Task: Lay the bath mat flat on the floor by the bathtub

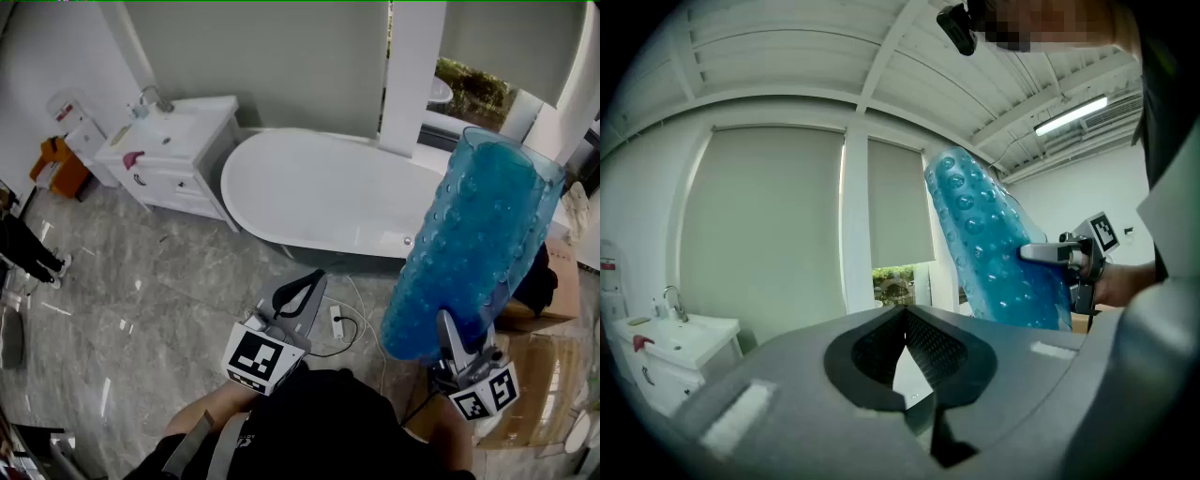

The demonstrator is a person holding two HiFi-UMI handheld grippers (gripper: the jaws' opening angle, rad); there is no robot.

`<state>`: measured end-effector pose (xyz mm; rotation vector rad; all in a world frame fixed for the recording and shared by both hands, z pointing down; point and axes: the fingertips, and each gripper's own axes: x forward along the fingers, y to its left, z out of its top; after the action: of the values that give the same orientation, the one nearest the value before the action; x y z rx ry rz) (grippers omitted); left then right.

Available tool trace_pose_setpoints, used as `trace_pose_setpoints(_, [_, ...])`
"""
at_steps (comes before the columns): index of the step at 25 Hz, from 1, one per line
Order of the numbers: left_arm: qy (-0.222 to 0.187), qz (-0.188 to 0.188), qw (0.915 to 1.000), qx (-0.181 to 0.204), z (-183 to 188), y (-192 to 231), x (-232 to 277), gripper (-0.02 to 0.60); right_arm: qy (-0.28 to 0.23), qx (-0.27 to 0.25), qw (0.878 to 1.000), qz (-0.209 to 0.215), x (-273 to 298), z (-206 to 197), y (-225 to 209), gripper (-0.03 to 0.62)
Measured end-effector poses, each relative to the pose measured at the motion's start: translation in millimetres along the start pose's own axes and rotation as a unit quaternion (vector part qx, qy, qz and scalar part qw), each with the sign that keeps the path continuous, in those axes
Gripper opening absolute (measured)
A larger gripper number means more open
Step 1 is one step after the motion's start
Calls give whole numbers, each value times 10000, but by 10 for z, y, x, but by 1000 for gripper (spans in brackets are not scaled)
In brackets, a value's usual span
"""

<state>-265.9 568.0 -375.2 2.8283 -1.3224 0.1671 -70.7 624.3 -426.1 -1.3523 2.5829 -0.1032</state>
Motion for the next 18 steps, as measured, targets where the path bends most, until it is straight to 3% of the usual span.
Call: trace_pose_setpoints(18, [-137, -197, 9997, -32, -9, -167, 319, 2, 67, 458, 9989, 81, -73, -123, -222, 167])
